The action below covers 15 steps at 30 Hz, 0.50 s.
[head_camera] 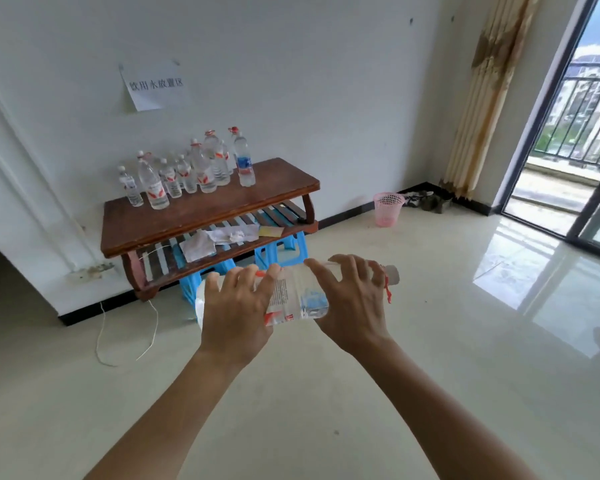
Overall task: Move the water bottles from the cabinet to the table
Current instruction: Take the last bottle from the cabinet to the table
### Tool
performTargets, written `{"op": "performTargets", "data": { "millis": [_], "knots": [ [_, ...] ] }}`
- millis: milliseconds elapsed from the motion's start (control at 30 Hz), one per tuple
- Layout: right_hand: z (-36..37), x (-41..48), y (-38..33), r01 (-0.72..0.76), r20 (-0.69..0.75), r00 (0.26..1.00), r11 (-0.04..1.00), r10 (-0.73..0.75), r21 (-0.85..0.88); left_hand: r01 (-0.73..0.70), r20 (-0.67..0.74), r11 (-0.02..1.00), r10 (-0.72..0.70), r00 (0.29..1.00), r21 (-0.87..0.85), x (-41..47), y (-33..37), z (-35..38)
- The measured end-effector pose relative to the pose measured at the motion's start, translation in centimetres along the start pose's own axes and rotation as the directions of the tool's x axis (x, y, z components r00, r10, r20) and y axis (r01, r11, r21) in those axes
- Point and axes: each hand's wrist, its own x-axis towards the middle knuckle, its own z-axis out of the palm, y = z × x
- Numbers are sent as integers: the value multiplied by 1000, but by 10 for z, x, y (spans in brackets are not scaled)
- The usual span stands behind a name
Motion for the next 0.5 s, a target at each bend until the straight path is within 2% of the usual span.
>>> {"op": "performTargets", "data": {
  "millis": [333,500],
  "knots": [
    [184,202,-17,184,51,981,981,-187,60,192,22,981,-192,981,4,132,-153,136],
    [250,298,-28,198,41,979,978,-201,59,182,11,983,-182,983,12,208,-229,185]
  ]
}}
